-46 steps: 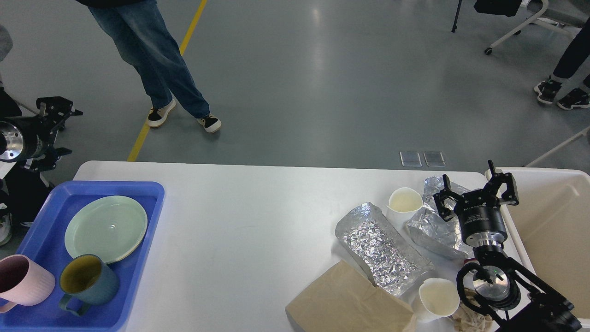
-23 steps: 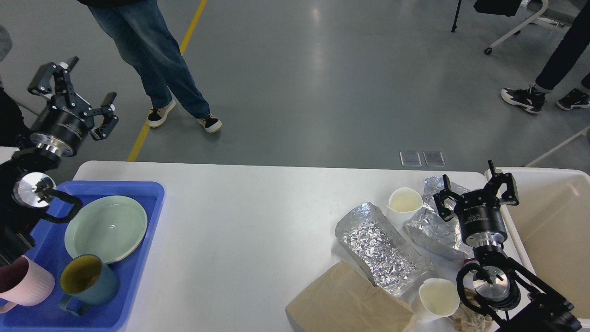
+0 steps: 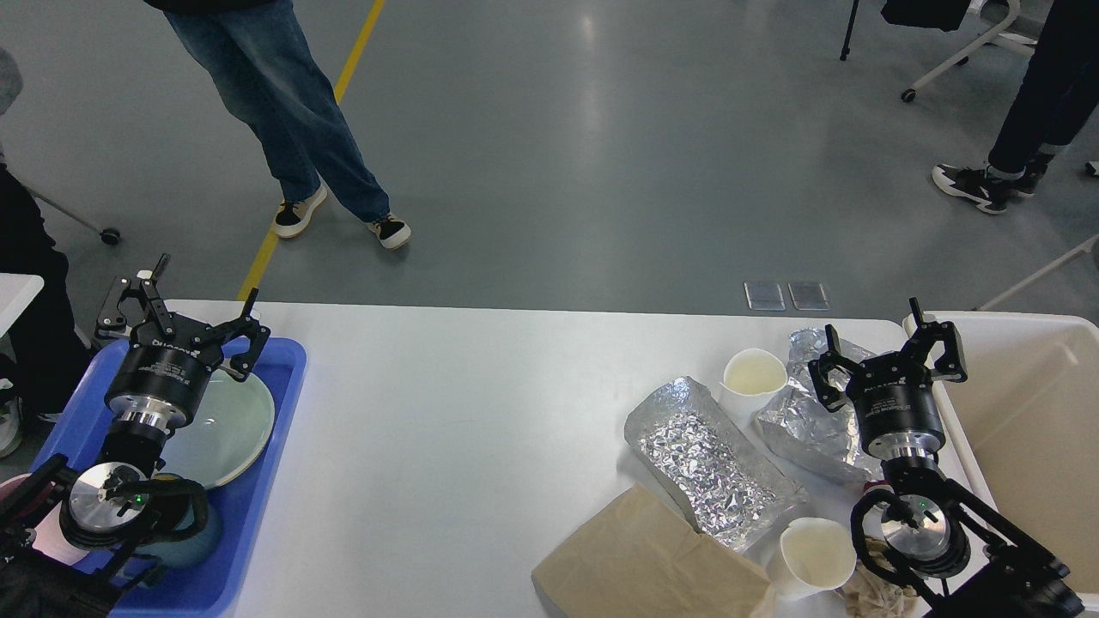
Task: Tidy desktop
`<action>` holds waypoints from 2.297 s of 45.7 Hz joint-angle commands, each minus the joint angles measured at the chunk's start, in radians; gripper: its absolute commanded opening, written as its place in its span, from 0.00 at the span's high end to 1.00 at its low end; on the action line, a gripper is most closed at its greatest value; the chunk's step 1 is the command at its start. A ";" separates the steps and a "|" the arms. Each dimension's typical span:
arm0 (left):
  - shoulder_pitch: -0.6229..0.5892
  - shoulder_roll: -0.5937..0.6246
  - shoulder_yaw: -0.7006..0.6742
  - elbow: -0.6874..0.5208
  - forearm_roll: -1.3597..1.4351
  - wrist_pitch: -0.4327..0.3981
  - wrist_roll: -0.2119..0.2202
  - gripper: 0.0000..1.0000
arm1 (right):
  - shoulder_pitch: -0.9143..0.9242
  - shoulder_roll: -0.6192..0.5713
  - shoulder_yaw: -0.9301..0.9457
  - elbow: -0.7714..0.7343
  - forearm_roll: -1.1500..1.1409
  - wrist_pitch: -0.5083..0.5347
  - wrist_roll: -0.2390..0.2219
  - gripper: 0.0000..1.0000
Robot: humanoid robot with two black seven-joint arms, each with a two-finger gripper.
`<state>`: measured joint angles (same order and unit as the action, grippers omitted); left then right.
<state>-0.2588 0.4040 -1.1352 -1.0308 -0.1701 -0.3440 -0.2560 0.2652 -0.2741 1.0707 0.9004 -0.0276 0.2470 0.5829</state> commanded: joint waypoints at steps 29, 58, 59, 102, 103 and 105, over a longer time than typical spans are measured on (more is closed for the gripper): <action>0.021 -0.037 -0.031 0.012 0.001 -0.032 0.000 0.04 | 0.000 0.001 0.000 0.000 0.000 0.000 0.000 0.00; -0.014 -0.105 -0.044 0.086 0.010 -0.035 -0.005 0.04 | 0.000 0.001 0.000 0.000 0.000 0.000 0.000 0.00; -0.014 -0.122 -0.041 0.098 0.018 -0.036 -0.006 0.04 | -0.001 0.001 0.000 0.000 0.000 0.000 0.000 0.00; -0.085 -0.244 -0.078 0.318 0.141 -0.283 0.015 0.04 | 0.000 0.000 0.000 0.000 0.000 0.000 0.000 0.00; -0.085 -0.240 -0.080 0.319 0.141 -0.283 0.014 0.04 | 0.000 0.001 0.000 0.000 0.000 0.000 0.000 0.00; -0.086 -0.237 -0.080 0.319 0.144 -0.282 0.012 0.04 | -0.001 0.001 0.000 0.000 0.000 0.000 0.000 0.00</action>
<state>-0.3431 0.1633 -1.2138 -0.7135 -0.0283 -0.6235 -0.2401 0.2646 -0.2734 1.0707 0.9005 -0.0276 0.2470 0.5828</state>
